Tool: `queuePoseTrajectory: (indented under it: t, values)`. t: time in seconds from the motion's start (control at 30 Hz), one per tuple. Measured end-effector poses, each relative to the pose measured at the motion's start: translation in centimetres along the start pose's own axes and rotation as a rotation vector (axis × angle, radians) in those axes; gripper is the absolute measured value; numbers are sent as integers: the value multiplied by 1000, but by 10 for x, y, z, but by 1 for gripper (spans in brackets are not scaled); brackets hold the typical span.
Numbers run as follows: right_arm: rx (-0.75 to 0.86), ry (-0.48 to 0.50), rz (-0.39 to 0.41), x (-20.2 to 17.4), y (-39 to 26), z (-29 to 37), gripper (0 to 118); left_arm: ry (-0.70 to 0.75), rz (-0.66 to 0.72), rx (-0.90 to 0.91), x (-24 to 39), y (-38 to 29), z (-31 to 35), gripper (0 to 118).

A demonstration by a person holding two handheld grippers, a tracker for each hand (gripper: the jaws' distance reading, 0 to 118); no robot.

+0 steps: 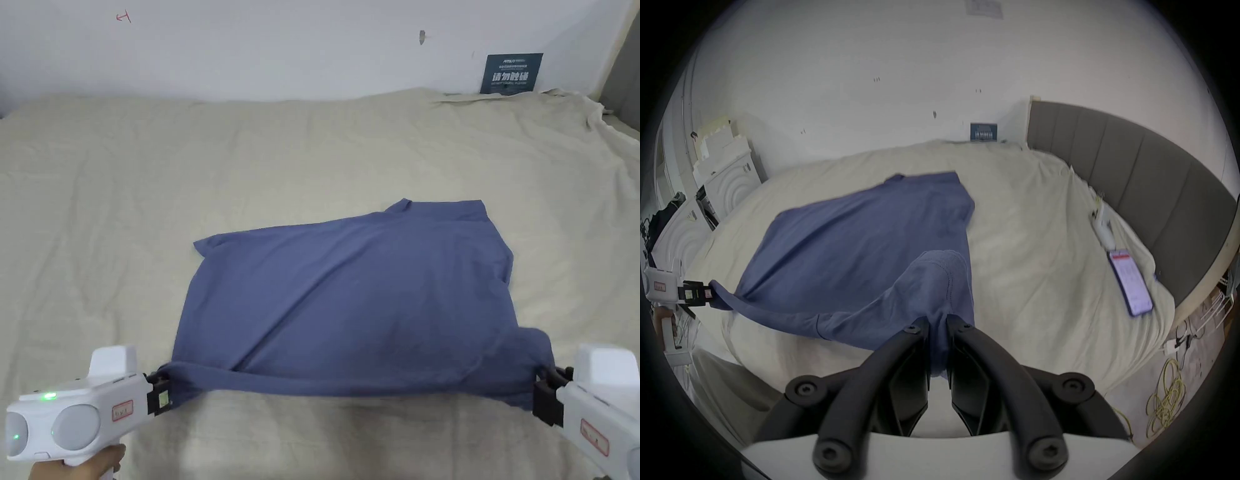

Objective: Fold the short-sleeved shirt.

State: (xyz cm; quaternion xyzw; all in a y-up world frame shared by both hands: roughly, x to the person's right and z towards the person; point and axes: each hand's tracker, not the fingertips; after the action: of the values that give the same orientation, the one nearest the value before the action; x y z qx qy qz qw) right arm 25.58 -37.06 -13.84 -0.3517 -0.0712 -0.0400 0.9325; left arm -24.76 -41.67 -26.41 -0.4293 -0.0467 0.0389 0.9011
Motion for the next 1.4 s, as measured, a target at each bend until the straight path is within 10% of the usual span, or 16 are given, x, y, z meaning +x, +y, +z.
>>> queuePoseTrajectory:
  t: [1.1,1.23,1.33,1.4]
  values:
    - [-205,-112,109,-1,64,-211,7,146,-144,-111,39,80,-148,5]
    - [-199,-98,56,-1,71,-198,15,155,-169,-117,43,85,-142,51]
    - [-161,-85,46,-2,80,-181,65,145,-158,-108,43,91,-132,102]
    - [-130,-67,34,-2,87,-166,89,130,-126,-63,43,95,-120,107]
